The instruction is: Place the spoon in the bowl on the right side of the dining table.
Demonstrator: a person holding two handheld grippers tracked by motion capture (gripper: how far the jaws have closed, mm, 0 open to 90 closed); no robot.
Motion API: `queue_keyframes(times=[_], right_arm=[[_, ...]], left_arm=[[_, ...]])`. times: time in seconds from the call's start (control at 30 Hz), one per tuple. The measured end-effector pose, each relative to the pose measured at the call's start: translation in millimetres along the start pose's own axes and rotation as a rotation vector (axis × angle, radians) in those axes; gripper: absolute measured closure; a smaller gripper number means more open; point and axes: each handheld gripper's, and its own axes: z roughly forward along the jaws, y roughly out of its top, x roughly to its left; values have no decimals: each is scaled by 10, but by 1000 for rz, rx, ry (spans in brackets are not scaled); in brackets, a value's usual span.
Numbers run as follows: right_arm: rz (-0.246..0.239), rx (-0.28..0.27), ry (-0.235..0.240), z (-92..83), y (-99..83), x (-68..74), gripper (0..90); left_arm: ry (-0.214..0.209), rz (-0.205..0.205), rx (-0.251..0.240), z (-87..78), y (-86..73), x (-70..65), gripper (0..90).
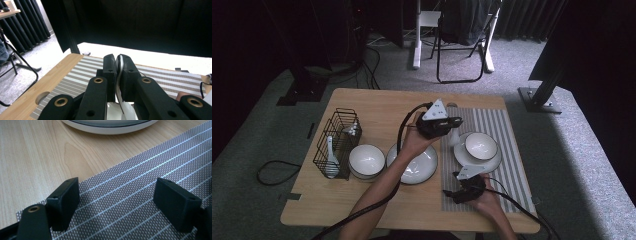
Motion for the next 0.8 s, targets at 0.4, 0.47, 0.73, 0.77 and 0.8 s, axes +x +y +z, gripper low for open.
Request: queue_keyframes(times=[0.4,0.47,0.73,0.77,0.8], right_arm=[[11,-8,17,-7,-3,-17,208],[11,-9,16,-8,-4,-16,207],[1,-7,12,-29,-24,-4,208],[-2,-7,10,-34,-28,-3,207],[-4,-6,6,-41,-32,0,207]], left_arm=[[5,0,5,158,26,11,853],[3,-1,6,177,32,11,853],[-1,-14,6,257,4,-4,854],[-1,-14,7,264,4,-4,854],[-1,-16,6,268,5,-3,854]])
